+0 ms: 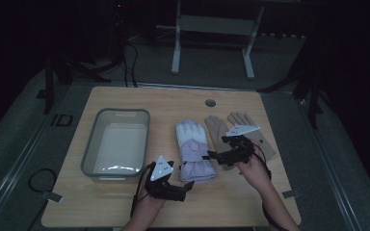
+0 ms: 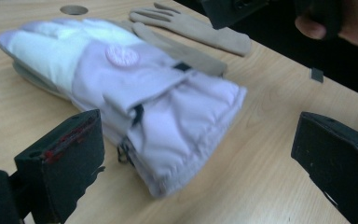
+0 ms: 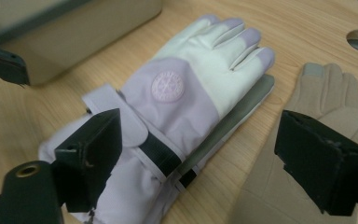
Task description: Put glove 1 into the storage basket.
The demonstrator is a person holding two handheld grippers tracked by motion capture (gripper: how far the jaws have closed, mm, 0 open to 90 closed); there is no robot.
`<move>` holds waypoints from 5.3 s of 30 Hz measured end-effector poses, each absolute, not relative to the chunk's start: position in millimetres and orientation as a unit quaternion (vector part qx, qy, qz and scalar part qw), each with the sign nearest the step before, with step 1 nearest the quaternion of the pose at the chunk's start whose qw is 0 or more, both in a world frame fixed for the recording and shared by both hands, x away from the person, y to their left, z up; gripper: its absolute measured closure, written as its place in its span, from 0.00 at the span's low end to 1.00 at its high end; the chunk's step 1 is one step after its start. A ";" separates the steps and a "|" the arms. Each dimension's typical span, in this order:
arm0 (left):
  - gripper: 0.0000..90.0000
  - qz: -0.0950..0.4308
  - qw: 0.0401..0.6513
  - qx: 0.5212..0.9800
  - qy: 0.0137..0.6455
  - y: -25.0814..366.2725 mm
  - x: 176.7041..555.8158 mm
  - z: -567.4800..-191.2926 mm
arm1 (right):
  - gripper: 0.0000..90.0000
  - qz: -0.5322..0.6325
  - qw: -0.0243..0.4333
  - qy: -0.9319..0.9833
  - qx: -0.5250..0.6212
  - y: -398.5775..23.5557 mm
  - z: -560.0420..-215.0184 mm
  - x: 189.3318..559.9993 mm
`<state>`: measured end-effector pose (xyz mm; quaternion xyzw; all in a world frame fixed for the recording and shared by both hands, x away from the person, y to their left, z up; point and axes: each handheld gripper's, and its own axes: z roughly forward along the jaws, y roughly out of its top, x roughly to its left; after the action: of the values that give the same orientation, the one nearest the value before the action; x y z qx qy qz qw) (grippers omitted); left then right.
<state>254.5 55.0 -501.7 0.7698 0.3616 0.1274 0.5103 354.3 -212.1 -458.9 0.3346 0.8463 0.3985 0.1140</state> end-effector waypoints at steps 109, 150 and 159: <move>0.82 0.054 0.327 0.842 0.426 205.6 326.4 -400.4 | 0.88 0.432 0.076 0.844 0.309 -13.2 -406.1 381.8; 0.66 -0.019 0.230 0.846 0.482 248.8 331.6 -499.6 | 0.81 0.302 0.004 0.896 0.326 67.0 -499.4 390.1; 0.36 0.032 0.247 0.837 0.487 253.4 317.8 -494.1 | 0.51 0.314 0.018 0.895 0.317 69.0 -493.0 389.5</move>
<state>317.8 253.4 -494.1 0.8373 0.4867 0.0317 0.2470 389.5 69.0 -493.0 0.3166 0.8948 0.3143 0.0183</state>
